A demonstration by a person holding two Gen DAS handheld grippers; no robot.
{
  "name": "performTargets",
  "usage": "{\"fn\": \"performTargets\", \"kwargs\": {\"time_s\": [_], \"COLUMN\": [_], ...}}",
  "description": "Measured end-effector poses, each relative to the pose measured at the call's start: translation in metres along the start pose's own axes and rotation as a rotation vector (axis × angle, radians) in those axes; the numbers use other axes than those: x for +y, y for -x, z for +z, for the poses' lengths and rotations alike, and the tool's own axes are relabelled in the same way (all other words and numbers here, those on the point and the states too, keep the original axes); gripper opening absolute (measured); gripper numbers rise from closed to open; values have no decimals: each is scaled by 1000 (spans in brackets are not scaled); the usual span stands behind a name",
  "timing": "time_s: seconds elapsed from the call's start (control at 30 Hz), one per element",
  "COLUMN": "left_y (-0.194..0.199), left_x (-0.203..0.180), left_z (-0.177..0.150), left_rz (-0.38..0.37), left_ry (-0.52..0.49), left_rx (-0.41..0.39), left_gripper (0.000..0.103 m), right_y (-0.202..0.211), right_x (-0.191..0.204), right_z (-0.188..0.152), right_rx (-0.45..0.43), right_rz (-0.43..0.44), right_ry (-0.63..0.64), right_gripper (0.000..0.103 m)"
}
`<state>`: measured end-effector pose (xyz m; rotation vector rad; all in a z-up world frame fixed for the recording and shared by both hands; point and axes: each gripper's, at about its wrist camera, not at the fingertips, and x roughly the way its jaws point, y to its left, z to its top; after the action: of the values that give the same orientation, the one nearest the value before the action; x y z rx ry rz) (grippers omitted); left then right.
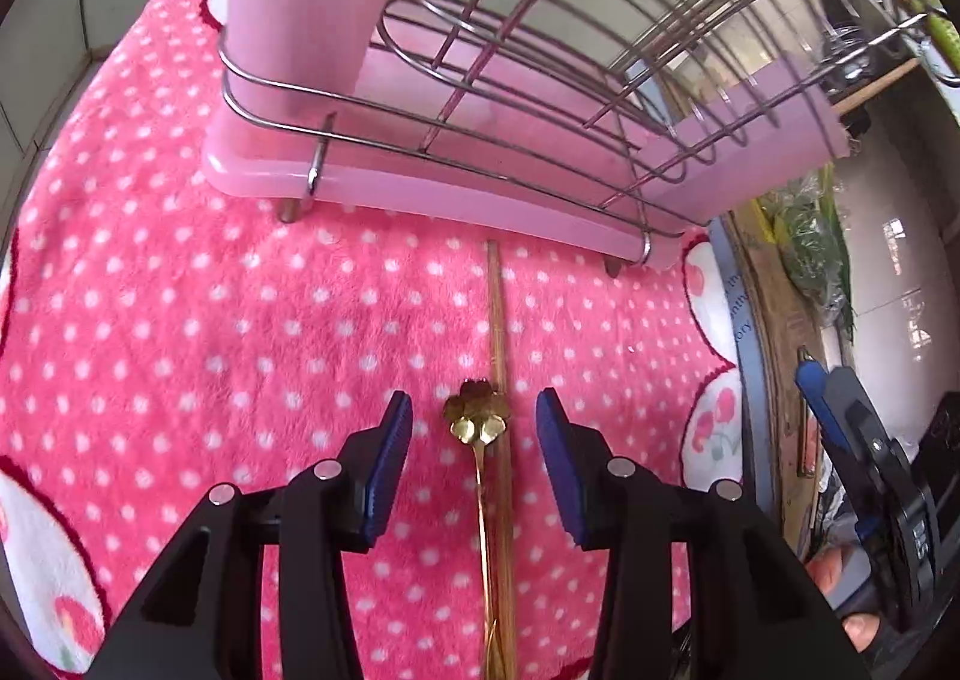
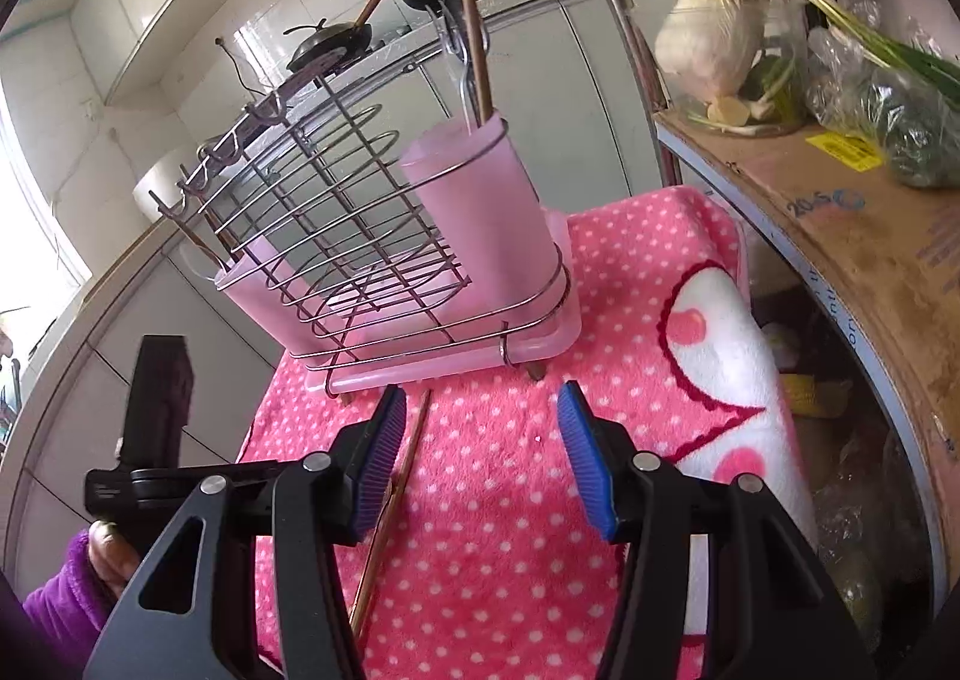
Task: Organize utensils
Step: 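Grasp the gold spoon with the left gripper while the right gripper grasps a wooden chopstick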
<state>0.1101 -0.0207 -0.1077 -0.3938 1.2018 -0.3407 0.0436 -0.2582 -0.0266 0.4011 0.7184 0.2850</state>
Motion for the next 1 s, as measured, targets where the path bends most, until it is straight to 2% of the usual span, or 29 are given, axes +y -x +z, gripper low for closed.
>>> {"fn": "performTargets", "kwargs": {"time_s": [0.37,0.53,0.67,0.83,1.0], "left_y": [-32,-37,-32,-5,24], "left_x": [-15,-19,-16,-3,13], "left_z": [2,2,3,6,8], "left_rz": [53,92,75,57,48], "left_ry": [-16,-21,-18,-10,10], "left_rx": [32,27,22,-17,-60], "left_gripper": [42,27,26,26,26], "right_y": [1,-3,-6,-12,-37], "right_x": [-13,-10,-8,1,20], "right_z": [-1,-2,-2,-3,-7], "right_rx": [-2,10,19,47,130], "right_rz": [22,27,28,35,56], "right_ry": [-53,-51,-42,-18,21], "right_gripper": [53,53,53,53,53]}}
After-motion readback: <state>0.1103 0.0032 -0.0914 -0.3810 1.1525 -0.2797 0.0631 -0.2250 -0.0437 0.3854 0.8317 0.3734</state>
